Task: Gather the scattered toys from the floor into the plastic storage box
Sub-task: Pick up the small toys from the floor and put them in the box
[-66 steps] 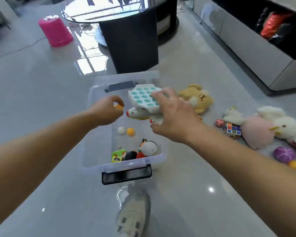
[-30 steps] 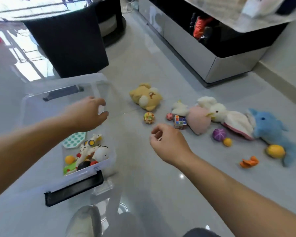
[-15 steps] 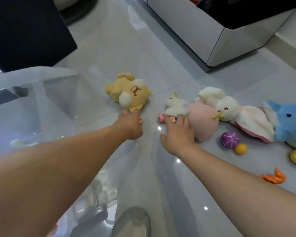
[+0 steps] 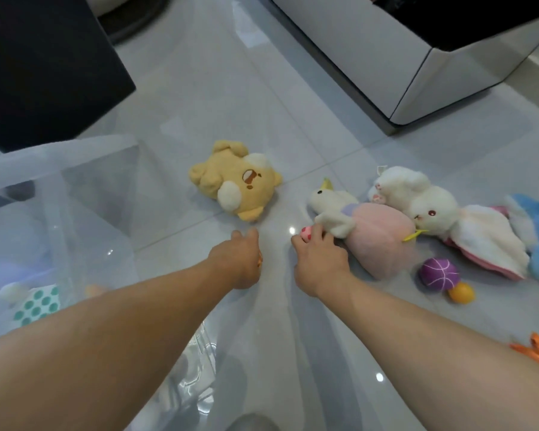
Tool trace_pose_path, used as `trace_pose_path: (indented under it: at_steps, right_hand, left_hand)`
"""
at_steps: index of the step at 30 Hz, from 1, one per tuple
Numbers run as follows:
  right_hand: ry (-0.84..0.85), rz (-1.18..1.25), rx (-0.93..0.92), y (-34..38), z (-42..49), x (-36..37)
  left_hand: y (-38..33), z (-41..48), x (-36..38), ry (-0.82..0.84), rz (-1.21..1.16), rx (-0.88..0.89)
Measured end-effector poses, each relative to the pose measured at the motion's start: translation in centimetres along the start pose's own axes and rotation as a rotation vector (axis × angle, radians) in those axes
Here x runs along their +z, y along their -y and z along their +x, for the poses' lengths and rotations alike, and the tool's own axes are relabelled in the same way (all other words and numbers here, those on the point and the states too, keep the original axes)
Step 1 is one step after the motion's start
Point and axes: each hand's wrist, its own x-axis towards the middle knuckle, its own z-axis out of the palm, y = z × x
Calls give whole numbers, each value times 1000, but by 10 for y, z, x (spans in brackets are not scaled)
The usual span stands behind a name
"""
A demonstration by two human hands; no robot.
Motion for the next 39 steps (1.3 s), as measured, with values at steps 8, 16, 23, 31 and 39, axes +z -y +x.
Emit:
trace_pose_path:
  at_steps: [8,16,23,31,39]
  right_hand:
    - [-25,471,-16,-9,-68,-42]
    - [-271,758,-255,75,-129,-154]
    - [-369,636,-691,191,-183,-197]
    - [116,-48,-804,294,-148,-143]
    - [309,-6,-731,321,-119,-111]
  left_hand:
    - [-11,-58,-48,-170,-237,-33]
    - [64,-194,-117,-521,-704,-109]
    - [191,-300,-87,-462,-567,-400]
    - [259,-287,0,-118,-432,-533]
    - [272,-265,19,-217,-503,-533]
